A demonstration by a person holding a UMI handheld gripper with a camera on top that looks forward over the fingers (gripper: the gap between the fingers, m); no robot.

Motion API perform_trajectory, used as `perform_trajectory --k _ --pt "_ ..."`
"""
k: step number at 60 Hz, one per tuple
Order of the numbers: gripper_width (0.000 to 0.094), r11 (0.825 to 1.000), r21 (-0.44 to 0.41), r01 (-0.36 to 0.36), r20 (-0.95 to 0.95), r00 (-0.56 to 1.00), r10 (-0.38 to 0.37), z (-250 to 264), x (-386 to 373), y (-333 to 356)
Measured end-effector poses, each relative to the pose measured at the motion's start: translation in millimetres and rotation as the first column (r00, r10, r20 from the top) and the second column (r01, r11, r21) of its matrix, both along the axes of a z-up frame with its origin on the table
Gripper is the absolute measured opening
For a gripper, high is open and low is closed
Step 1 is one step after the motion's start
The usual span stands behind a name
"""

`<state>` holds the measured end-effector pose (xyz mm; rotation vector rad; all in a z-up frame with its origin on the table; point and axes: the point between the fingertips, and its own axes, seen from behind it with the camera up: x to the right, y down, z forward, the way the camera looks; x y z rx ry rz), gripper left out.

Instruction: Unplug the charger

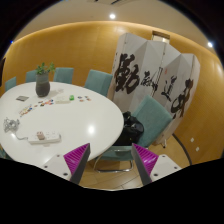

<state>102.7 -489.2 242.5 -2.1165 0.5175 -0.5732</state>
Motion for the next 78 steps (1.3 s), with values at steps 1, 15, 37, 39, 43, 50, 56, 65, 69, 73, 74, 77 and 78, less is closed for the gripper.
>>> perform_trajectory --k 1,15,37,39,43,50,56,65,69,73,74,77,78 --pt "0.0871 1.000 -0.001 0.000 0.001 1.000 0.000 -0.4 0.1 -0.5" --pt "0.0870 1.000 -0.026 -0.014 -0.011 1.000 0.014 -34.8 -8.9 -23.1" --pt "0.0880 0.940 0.012 -0.342 -0.187 0.922 0.338 -137.5 -183.7 43.4" --pt "0.0880 0.930 0.036 -0.366 -0.201 0.909 0.366 -139.7 -200.7 62.2" --pt "0.0880 0.909 0.083 -0.408 -0.207 0.886 0.416 -143.3 -229.6 104.8" --pt "0.0873 0.884 0.130 -0.450 -0.178 0.866 0.467 -154.5 -257.9 183.7" --pt "0.0869 0.882 0.139 -0.451 -0.154 0.870 0.469 -173.1 -260.1 240.9" --pt "0.0735 0.894 0.150 -0.422 -0.178 0.878 0.444 -208.6 -259.5 301.5" --pt "0.0516 0.903 0.140 -0.406 -0.146 0.894 0.424 -216.3 -252.2 314.6" --pt "0.0386 0.911 0.145 -0.387 -0.100 0.910 0.402 -215.5 -244.3 320.1" --pt "0.0367 0.912 0.150 -0.381 -0.098 0.912 0.398 -216.4 -242.3 319.3" --pt "0.0315 0.912 0.162 -0.377 -0.116 0.910 0.397 -217.6 -243.2 318.8" --pt "0.0303 0.911 0.160 -0.380 -0.119 0.909 0.400 -218.0 -243.6 318.6"
